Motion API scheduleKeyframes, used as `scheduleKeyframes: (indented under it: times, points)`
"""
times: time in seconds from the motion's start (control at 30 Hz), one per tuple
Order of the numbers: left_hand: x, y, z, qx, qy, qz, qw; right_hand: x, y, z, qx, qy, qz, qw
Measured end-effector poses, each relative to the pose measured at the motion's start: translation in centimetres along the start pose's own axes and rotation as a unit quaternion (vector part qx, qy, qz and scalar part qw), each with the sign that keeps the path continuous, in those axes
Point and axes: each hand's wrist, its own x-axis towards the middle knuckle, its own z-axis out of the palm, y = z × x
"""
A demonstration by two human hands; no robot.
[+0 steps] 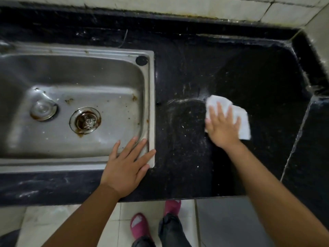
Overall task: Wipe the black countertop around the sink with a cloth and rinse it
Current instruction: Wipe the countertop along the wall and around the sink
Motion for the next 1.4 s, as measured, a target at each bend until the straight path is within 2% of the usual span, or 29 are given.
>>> scheduleKeyframes:
  times: [0.13,0.27,0.33,0.4,0.47,0.53,0.63,0.73,0.87,0.93,1.0,1.03,1.1,1.17,1.23,1.3,1.33,1.4]
  points:
    - [0.1,0.1,-0.5,-0.005,-0.004,-0.006,1.000,-2.4,-6.2,3.5,-0.061,0.081,-0.168,0.980]
    - [0.0,0.3,-1.1,-0.005,-0.024,-0.014,1.000,-10.0,-2.0,5.8,-0.072,0.055,-0.273,0.958]
    - [-0.1,0.5,-1.4,-0.007,-0.032,-0.024,0.999,-11.2,1.5,5.4,-0.056,0.049,-0.257,0.963]
    - [-0.2,1.1,-1.6,-0.015,-0.019,-0.048,0.999,-10.6,4.5,4.2,-0.060,0.023,-0.200,0.978]
    - [-0.6,2.2,-1.8,-0.027,0.007,-0.105,0.994,-8.5,6.1,2.4,-0.061,0.003,-0.152,0.986]
    - [-1.2,3.6,-1.5,-0.044,0.024,-0.183,0.982,-5.8,6.2,1.0,-0.023,-0.024,-0.099,0.995]
    - [-2.0,4.9,-1.0,-0.054,0.007,-0.248,0.967,-2.8,2.6,0.4,-0.014,-0.006,-0.077,0.997]
    - [-2.1,5.0,-0.6,-0.048,-0.001,-0.258,0.965,-4.2,-1.6,2.0,-0.037,0.035,-0.192,0.980]
    - [-2.1,5.1,-0.6,-0.055,0.005,-0.260,0.964,-10.5,-2.1,5.8,-0.021,0.029,-0.341,0.939]
    - [-2.1,5.1,-0.8,-0.070,-0.006,-0.263,0.962,-12.9,-1.0,6.4,0.000,-0.009,-0.403,0.915]
    - [-2.1,5.2,-1.0,-0.083,-0.016,-0.264,0.961,-14.5,0.2,5.4,0.016,-0.095,-0.449,0.888]
    - [-2.1,5.2,-1.1,-0.086,-0.019,-0.266,0.960,-15.0,1.2,5.0,0.069,-0.127,-0.459,0.876]
    - [-2.1,5.3,-1.3,-0.088,-0.018,-0.268,0.959,-16.3,3.1,3.9,0.164,-0.147,-0.439,0.871]
    - [-2.2,5.3,-1.4,-0.088,-0.020,-0.265,0.960,-17.6,4.9,2.2,0.237,-0.106,-0.377,0.889]
    - [-2.2,5.3,-1.4,-0.082,-0.018,-0.259,0.962,-18.7,6.5,1.0,0.246,-0.013,-0.325,0.913]
    - [-2.2,5.5,-1.9,-0.076,-0.024,-0.254,0.964,-19.8,7.1,0.4,0.247,0.046,-0.317,0.915]
    - [-2.2,5.5,-2.1,-0.072,-0.031,-0.253,0.964,-20.4,6.8,0.5,0.241,0.030,-0.322,0.915]
    - [-2.3,5.4,-2.1,-0.073,-0.046,-0.252,0.964,-21.5,6.1,1.2,0.181,-0.062,-0.296,0.936]
